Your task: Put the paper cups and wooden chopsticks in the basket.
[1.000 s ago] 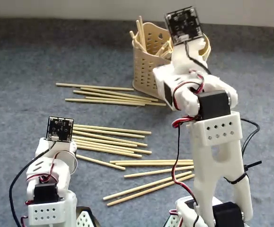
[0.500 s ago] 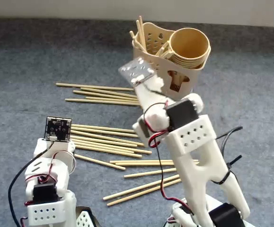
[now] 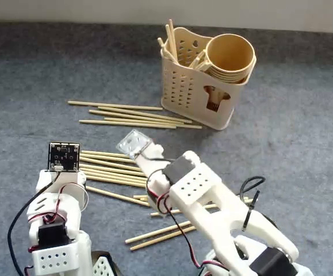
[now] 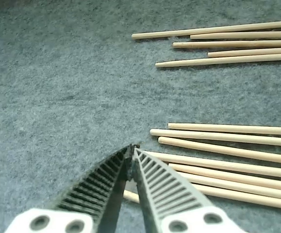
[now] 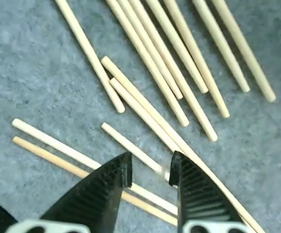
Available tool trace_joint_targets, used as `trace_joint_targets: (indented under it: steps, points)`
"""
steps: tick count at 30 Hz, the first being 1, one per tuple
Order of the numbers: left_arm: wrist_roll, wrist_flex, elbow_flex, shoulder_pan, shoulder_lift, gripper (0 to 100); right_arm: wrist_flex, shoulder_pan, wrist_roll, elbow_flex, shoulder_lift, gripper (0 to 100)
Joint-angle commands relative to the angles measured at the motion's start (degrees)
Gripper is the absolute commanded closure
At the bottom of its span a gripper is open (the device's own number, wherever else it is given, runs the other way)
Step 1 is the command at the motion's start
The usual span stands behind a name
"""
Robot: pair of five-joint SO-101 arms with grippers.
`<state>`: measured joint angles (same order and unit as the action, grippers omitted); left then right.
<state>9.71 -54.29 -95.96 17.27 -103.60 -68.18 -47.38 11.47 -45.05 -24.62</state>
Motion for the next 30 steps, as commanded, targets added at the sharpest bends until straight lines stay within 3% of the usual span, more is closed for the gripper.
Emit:
trace_joint_targets:
  steps: [1, 12, 22, 30]
  points:
    - [0.35, 1.41, -1.19, 0.57, -0.22, 99, 9.01, -1.36, 0.62, -4.09, -1.27, 85.8]
    - [0.35, 1.32, -1.19, 0.57, -0.22, 99, 19.65, -1.1, 0.7, -11.38, -1.1, 85.8]
    - [0.35, 1.32, -1.19, 0.57, -0.22, 99, 22.11, -1.1, 0.79, -15.6, -1.1, 85.8]
    - [0.35, 1.32, -1.19, 0.57, -0.22, 99, 22.11, 1.45, 7.3, -17.89, -1.1, 93.3]
